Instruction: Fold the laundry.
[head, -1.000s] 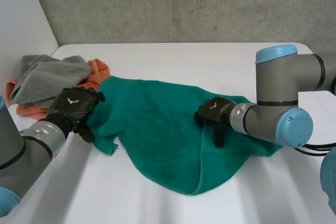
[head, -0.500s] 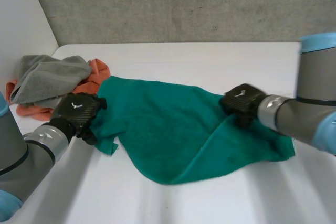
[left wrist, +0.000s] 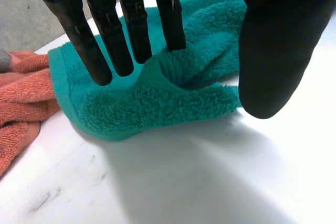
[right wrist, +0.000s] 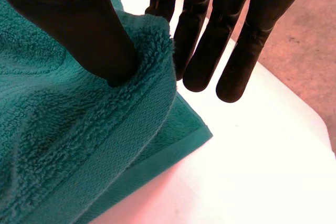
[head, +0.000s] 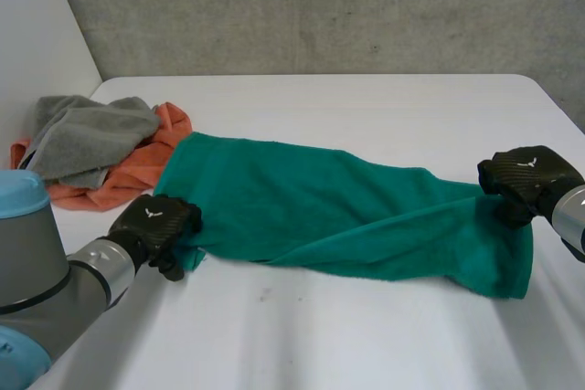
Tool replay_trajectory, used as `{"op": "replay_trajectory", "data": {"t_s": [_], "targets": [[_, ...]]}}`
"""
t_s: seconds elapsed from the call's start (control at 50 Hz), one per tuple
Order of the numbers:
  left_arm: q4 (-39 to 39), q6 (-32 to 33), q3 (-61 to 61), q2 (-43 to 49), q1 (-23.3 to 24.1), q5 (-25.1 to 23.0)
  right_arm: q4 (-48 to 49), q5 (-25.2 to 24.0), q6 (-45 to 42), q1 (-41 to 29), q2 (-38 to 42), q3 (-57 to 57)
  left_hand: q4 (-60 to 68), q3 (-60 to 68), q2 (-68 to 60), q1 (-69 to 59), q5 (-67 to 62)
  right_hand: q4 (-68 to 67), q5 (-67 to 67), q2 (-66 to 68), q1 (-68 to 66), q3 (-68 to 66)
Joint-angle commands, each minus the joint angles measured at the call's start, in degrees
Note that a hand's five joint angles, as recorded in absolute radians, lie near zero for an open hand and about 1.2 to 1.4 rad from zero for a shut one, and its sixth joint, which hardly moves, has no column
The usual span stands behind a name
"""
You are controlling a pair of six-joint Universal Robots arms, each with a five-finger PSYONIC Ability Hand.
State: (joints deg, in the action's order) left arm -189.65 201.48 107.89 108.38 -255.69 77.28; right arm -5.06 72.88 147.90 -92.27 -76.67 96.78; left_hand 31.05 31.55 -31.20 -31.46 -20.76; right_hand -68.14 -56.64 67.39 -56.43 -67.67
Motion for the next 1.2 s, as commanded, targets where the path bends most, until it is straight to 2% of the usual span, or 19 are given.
{"op": "replay_trajectory", "data": {"t_s": [0.02,0.34,0.4,0.48,0.5,0.56,0.62,0.64,0.66,0.74,0.82,0.9,0.96,1.08,1.1,1.2], "targets": [[-0.3,0.0,-2.3,3.1,0.0,0.0,2.1,0.2,-0.7,1.0,-0.1,1.2,2.2,1.7,-2.1,-1.8,-2.5,-11.9,-13.4,12.6,-23.6,-12.3],[-3.1,0.1,-6.2,6.7,0.5,2.2,3.2,0.2,-1.0,0.8,-0.1,1.2,6.4,5.9,-6.3,-6.0,-6.7,-11.9,-13.4,12.6,-23.6,-12.3],[-5.2,0.1,-6.6,7.5,1.2,2.4,4.2,0.5,-1.0,0.7,-0.1,1.3,13.6,13.1,-13.5,-13.2,-13.9,-11.9,-13.4,12.6,-23.6,-12.3],[-7.8,0.1,-6.8,8.8,1.3,2.4,4.3,0.7,-1.0,0.7,0.0,1.3,38.3,37.8,-38.2,-37.9,-38.6,-11.9,-13.4,12.6,-23.6,-12.3],[-8.1,0.1,-7.0,8.7,1.3,2.3,4.2,0.6,-1.0,0.8,-0.1,1.2,48.8,48.3,-48.7,-48.4,-49.1,-11.9,-13.4,12.6,-23.6,-12.3],[-7.9,0.1,-7.3,7.6,1.4,2.1,2.9,0.7,-1.9,0.8,-0.4,0.3,49.0,48.4,-48.8,-48.5,-49.2,-11.9,-13.4,12.6,-23.6,-12.3],[-6.5,-0.1,-6.7,1.9,1.2,1.9,0.6,0.8,-4.6,0.8,-2.9,-0.4,49.0,48.4,-48.8,-48.5,-49.2,-11.9,-13.4,12.6,-23.6,-12.3],[-5.7,-0.3,-6.6,-0.6,1.1,1.8,-1.4,0.9,-7.5,0.9,-6.0,-1.2,49.0,48.4,-48.8,-48.5,-49.2,-11.9,-13.4,12.6,-23.6,-12.3],[-3.3,-0.6,-6.4,-5.1,1.1,1.6,-2.6,0.9,-9.2,1.0,-7.3,-1.7,49.0,48.4,-48.8,-48.5,-49.2,-11.9,-13.4,12.6,-23.6,-12.3],[4.8,-0.6,-7.3,-13.3,0.9,0.5,-8.5,1.1,-16.8,1.6,-13.3,-4.3,49.0,48.4,-48.8,-48.5,-49.2,-11.9,-13.4,12.6,-23.6,-12.3],[12.1,-0.9,-9.3,-18.4,-0.1,-2.8,-15.6,1.7,-21.1,1.8,-18.1,-7.6,49.0,48.4,-48.8,-48.5,-49.2,-11.9,-13.4,12.6,-23.6,-12.3],[16.9,-2.0,-11.5,-19.5,-1.8,-5.7,-20.6,1.7,-23.0,1.7,-18.5,-8.6,49.0,48.4,-48.8,-48.5,-49.2,-11.9,-13.4,12.6,-23.6,-12.3],[17.9,-2.5,-12.4,-18.7,-2.8,-6.4,-21.2,2.0,-23.9,1.4,-16.7,-8.6,49.0,48.4,-48.8,-48.5,-49.2,-11.9,-13.4,12.6,-23.6,-12.3],[17.1,-2.6,-17.0,-5.3,-3.7,-6.0,-19.9,4.5,-24.2,-2.2,-5.3,-12.6,49.0,48.4,-48.8,-48.5,-49.2,-11.9,-13.4,12.6,-23.6,-12.3],[17.1,-2.6,-18.1,-3.9,-3.4,-5.8,-18.4,5.7,-24.1,-3.8,-1.8,-14.6,49.0,48.4,-48.8,-48.5,-49.2,-11.9,-13.4,12.6,-23.6,-12.3],[15.6,-2.8,-31.3,8.2,-0.1,-5.5,-9.4,11.2,-22.7,-7.2,5.9,-22.9,49.0,48.4,-48.8,-48.5,-49.2,-11.9,-13.4,12.6,-23.6,-12.3]]}}
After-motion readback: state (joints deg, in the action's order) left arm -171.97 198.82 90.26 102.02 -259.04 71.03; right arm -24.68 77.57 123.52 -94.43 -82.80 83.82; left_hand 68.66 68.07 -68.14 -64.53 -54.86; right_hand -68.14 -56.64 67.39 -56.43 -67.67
